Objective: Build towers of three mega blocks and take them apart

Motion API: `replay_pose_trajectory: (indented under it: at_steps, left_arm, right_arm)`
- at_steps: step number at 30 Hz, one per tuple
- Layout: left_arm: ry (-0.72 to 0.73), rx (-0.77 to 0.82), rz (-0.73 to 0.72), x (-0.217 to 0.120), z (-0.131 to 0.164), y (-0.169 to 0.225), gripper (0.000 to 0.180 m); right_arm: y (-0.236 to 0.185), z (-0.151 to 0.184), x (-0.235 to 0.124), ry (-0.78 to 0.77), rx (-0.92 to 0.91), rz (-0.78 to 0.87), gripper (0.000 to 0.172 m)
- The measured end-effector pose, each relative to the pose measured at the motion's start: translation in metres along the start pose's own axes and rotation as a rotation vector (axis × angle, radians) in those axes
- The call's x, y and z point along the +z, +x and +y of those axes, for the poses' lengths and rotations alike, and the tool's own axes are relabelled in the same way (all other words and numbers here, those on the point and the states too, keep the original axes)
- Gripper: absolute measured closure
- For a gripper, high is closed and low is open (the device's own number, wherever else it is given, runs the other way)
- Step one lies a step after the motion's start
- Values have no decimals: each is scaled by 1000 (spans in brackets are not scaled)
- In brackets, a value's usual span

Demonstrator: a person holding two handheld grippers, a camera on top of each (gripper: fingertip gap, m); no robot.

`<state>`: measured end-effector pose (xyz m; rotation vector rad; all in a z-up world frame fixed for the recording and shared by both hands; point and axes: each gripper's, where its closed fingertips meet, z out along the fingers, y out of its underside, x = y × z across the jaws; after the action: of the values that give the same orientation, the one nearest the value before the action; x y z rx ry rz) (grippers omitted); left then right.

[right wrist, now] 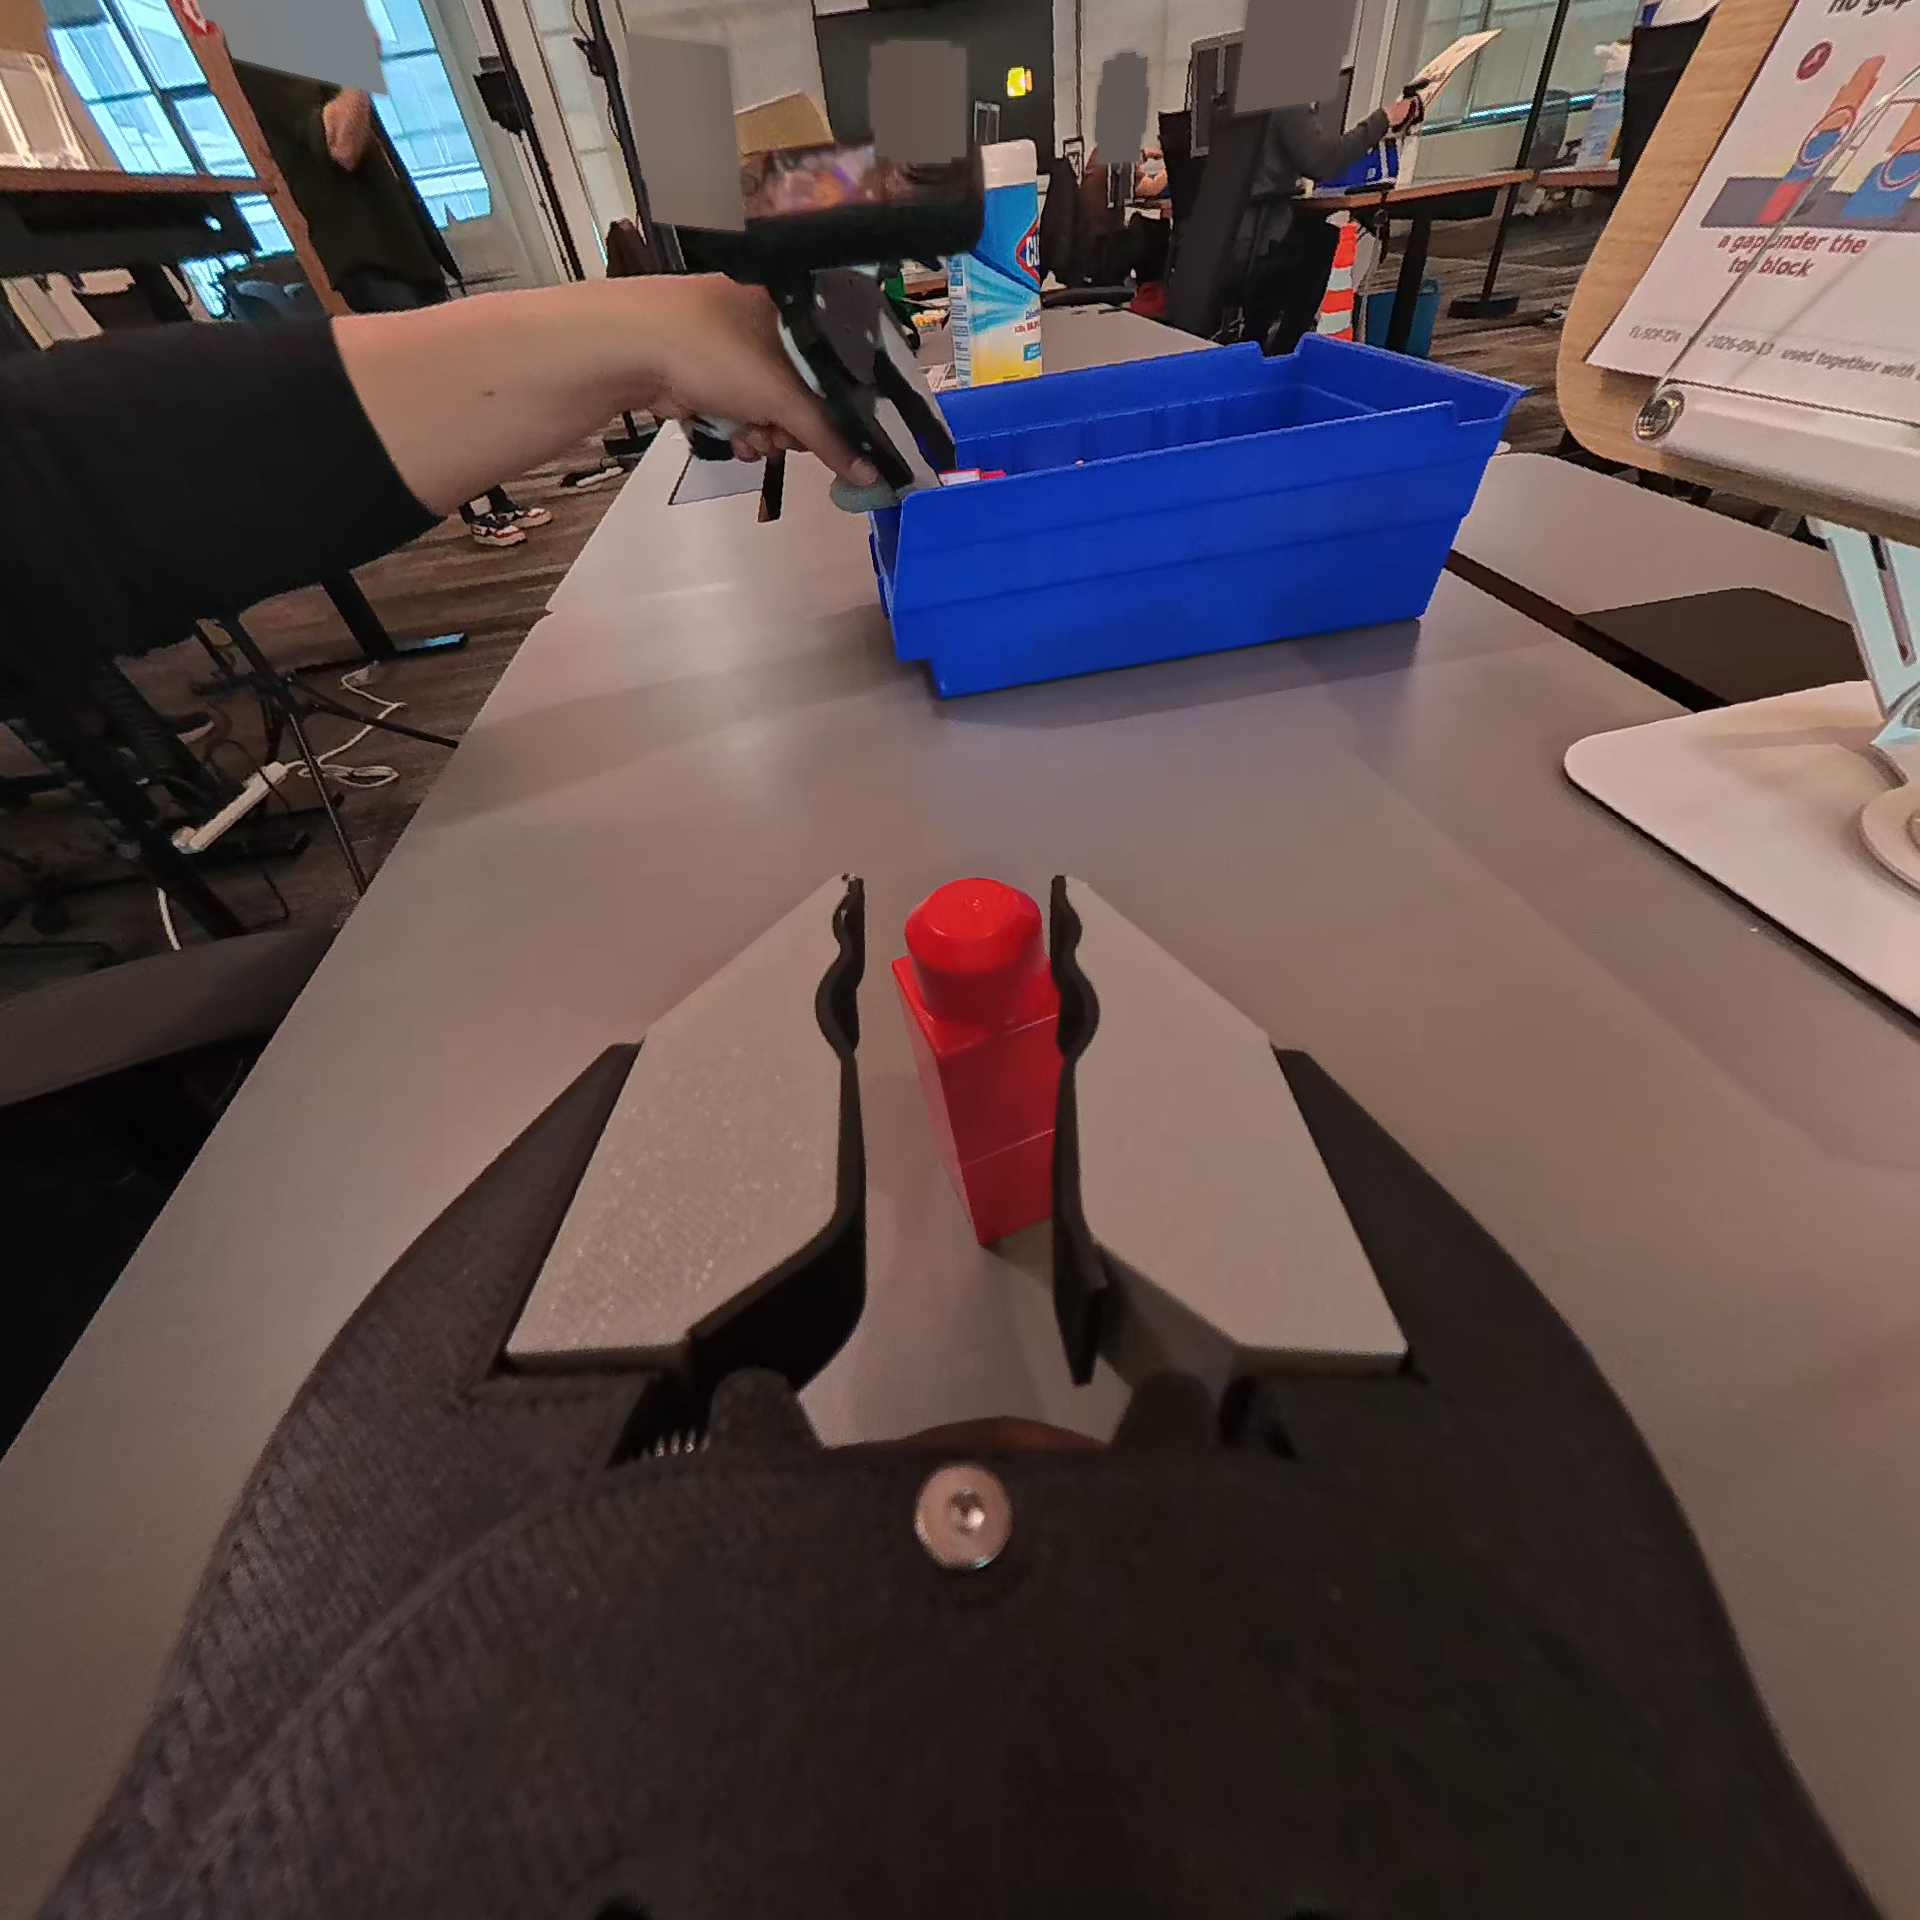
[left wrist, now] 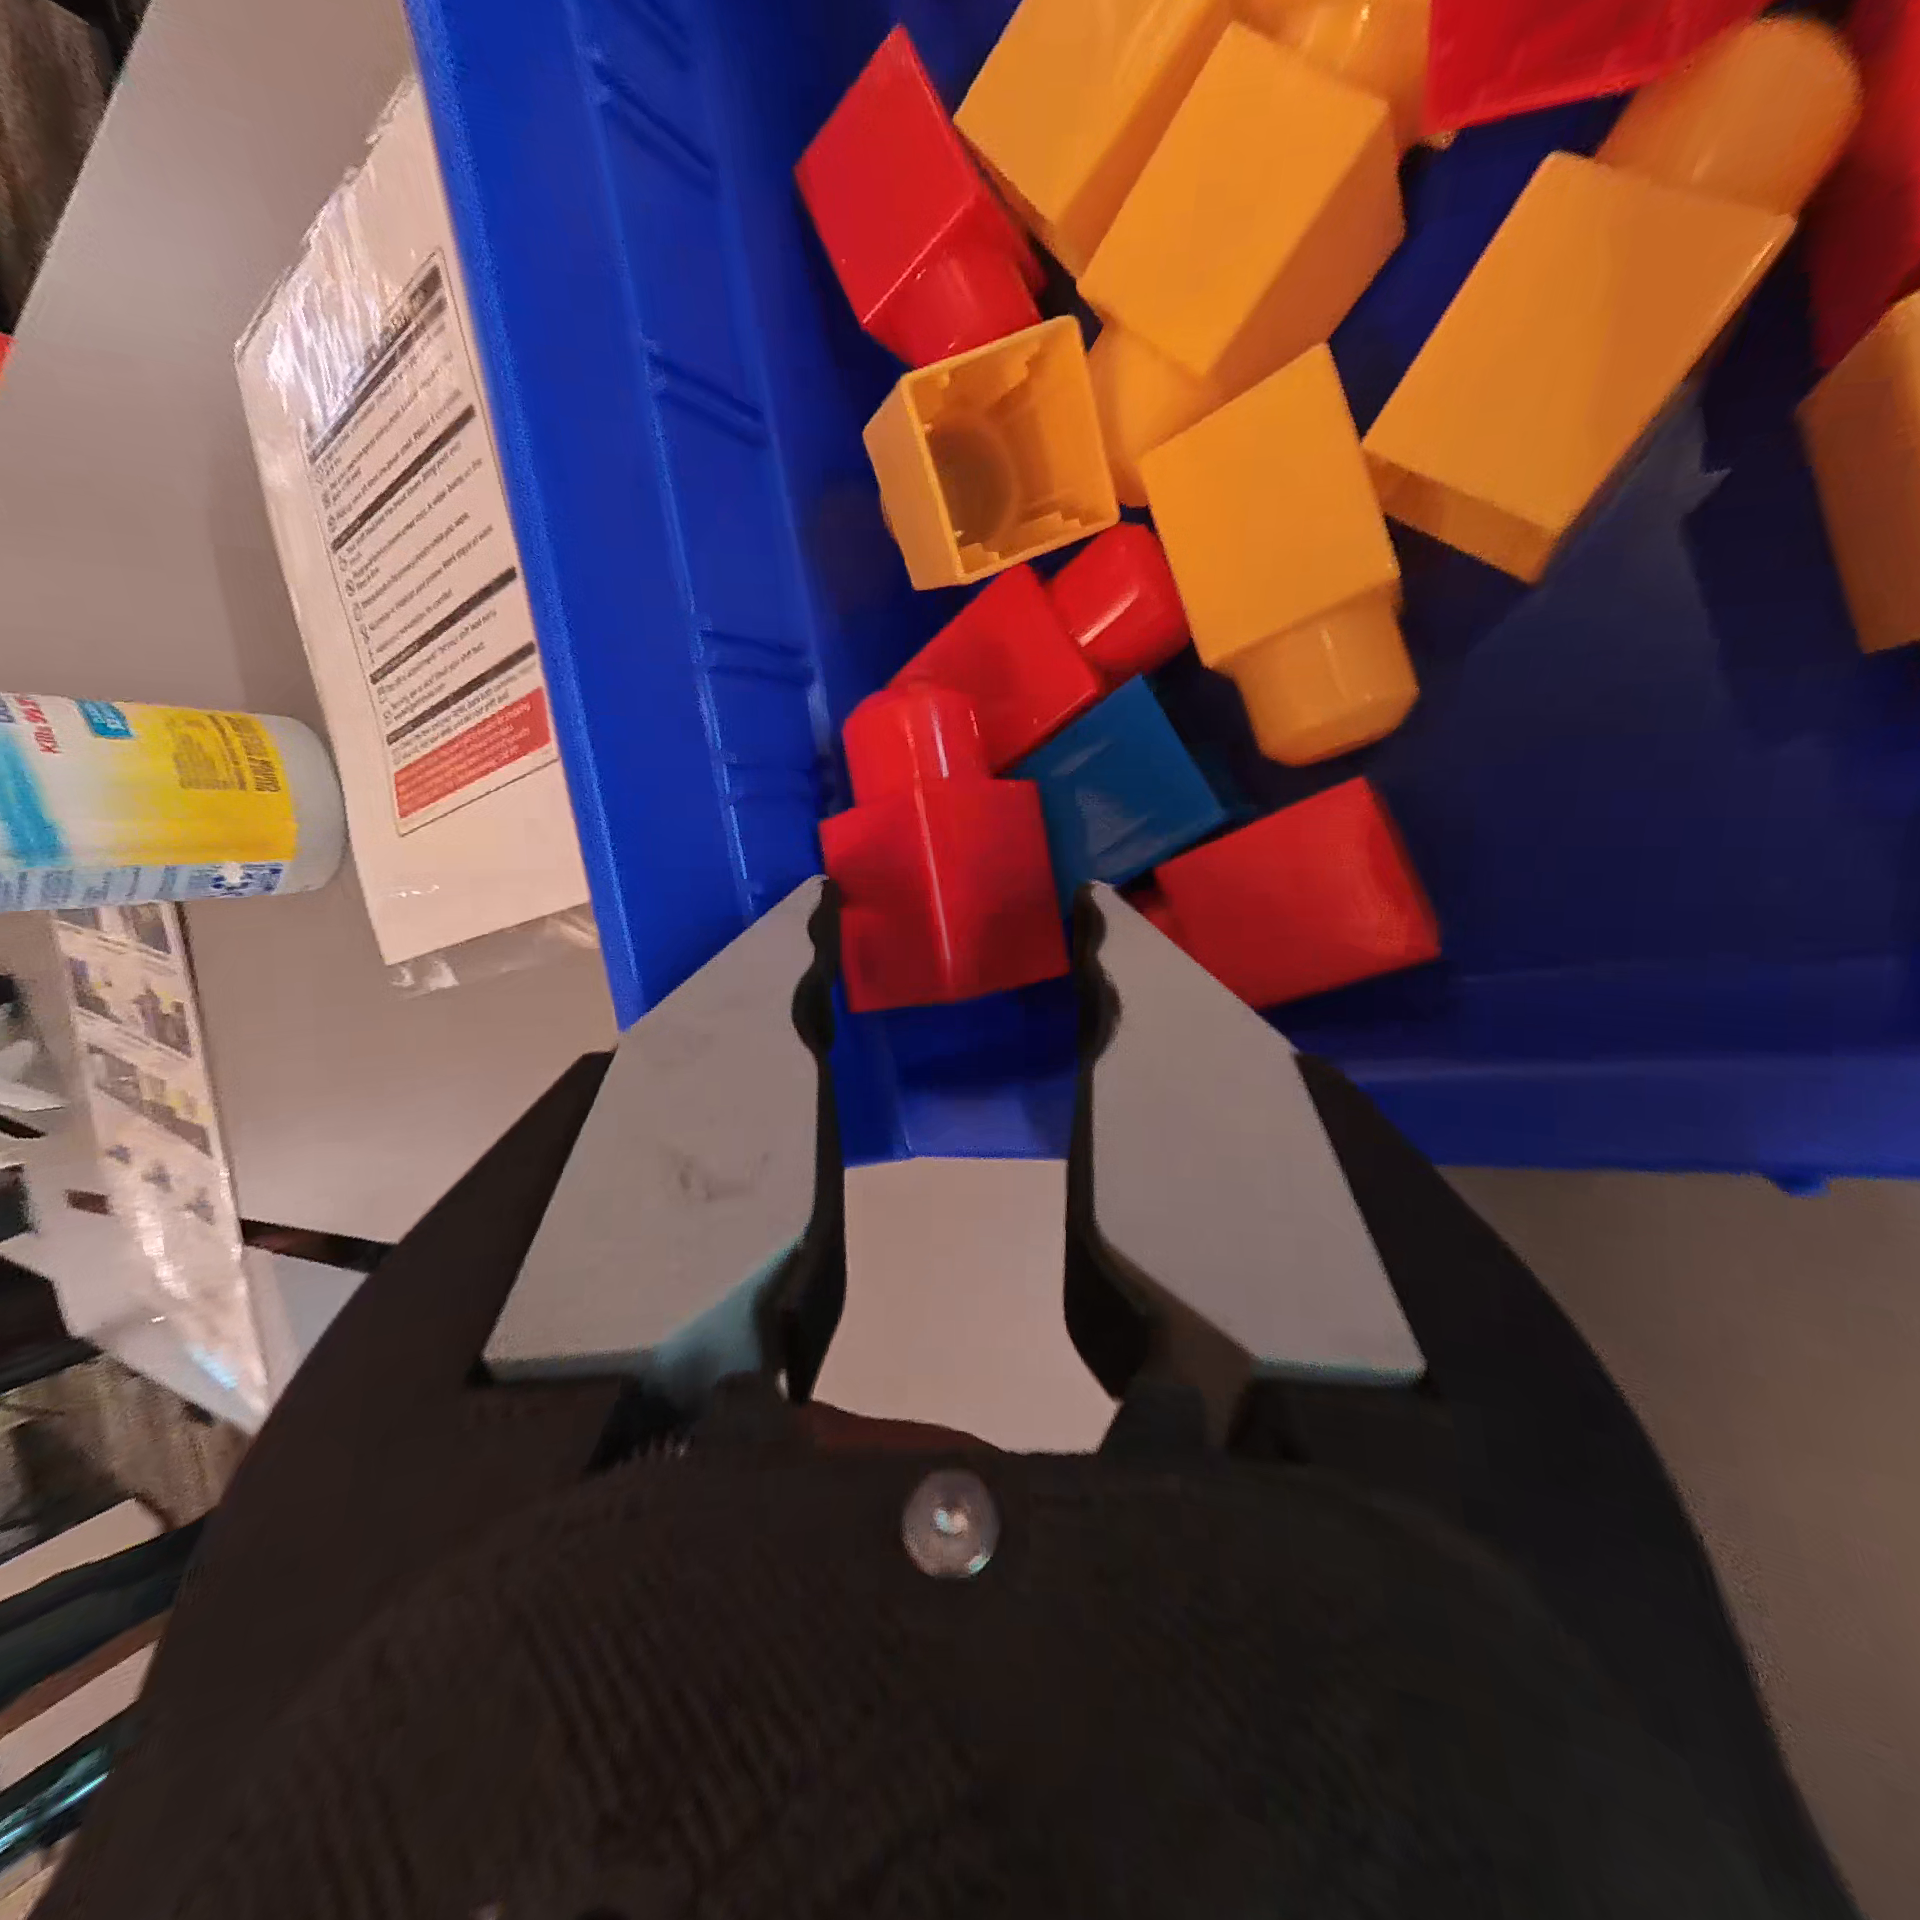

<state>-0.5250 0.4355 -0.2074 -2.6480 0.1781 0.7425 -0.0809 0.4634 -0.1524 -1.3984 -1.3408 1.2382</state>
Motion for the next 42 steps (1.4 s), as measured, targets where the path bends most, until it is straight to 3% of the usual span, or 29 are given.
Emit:
replay_pose_trajectory:
  at_steps: [5,9,15,18,21,25,29,34,39,42]
  left_arm:
    - [-49,70,-84,9,-4,-11,141]
    - [-55,95,-63,9,-4,-12,141]
    - [67,75,-50,-16,-19,-13,144]
    - [229,28,10,-44,-42,-7,144]
    - [506,-44,257,-96,-78,30,144]
    - [878,-52,768,-200,-112,116,145]
    - [1076,-19,1103,-270,-120,186,145]
    - [1165,-20,1482,-319,-120,258,145]
    - [1162,-29,1666,-329,-125,301,145]
    - [1161,-58,1731,-332,-131,310,146]
  right_arm:
    - [-2,-3,-1,8,-2,-6,139]
    - [-4,-7,-3,16,-9,-7,139]
    - [-4,-7,-3,18,-4,-14,139]
    - [-5,-9,-3,21,-11,-11,139]
    - [-4,-12,-5,34,-13,-5,139]
    - [-6,-24,-10,87,3,-14,137]
    - [-14,-41,-17,171,28,-52,135]
    - [-32,-62,-22,274,71,-145,129]
    - [-43,-72,-24,335,113,-225,126]
    - [-46,-75,-28,365,113,-258,136]
